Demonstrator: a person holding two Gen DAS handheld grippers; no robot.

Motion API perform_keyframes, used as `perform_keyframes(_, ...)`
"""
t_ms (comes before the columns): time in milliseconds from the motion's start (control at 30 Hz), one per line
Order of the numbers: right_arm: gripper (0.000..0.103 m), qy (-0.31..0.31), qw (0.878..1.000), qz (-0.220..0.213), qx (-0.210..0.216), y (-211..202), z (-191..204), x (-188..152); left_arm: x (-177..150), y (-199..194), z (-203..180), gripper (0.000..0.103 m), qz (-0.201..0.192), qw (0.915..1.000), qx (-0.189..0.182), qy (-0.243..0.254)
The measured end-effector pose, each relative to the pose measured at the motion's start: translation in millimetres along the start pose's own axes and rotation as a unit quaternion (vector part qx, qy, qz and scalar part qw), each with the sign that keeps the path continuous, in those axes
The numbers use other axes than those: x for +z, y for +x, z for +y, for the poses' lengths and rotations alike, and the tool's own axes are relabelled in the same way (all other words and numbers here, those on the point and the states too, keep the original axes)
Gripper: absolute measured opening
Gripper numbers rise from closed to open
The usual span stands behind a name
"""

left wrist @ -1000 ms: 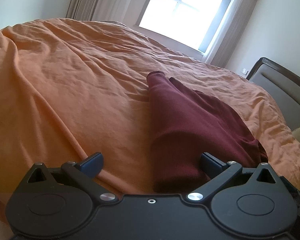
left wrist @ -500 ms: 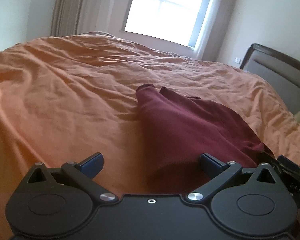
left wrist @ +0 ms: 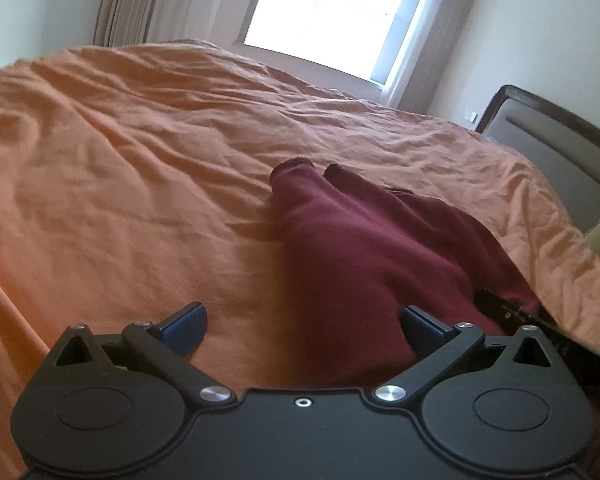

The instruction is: Fold small clothes

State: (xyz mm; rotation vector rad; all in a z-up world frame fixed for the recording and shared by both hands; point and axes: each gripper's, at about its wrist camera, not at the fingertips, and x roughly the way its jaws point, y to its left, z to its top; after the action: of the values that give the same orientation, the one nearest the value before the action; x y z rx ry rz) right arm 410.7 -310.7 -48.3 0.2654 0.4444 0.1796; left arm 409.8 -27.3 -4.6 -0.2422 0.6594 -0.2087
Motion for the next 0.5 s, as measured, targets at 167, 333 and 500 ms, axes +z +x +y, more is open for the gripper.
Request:
perform_keyframes(167,0.103,0.024,0.999,-0.014,0.026,-2,-11,-7,-10,0,-4,0.103,-0.017,0.9997,0.008,0.016)
perform_keyframes(333,0.103,0.025,0.999,-0.023,0.031,-4,-14,-10,-12,0,-4,0.103,-0.021,0.9997,0.006,0.013)
perform_keyframes(500,0.103,0.03,0.998,-0.034,0.041,-5,-20,-13,-11,1,-4,0.103,-0.02,0.9997,0.009,0.014)
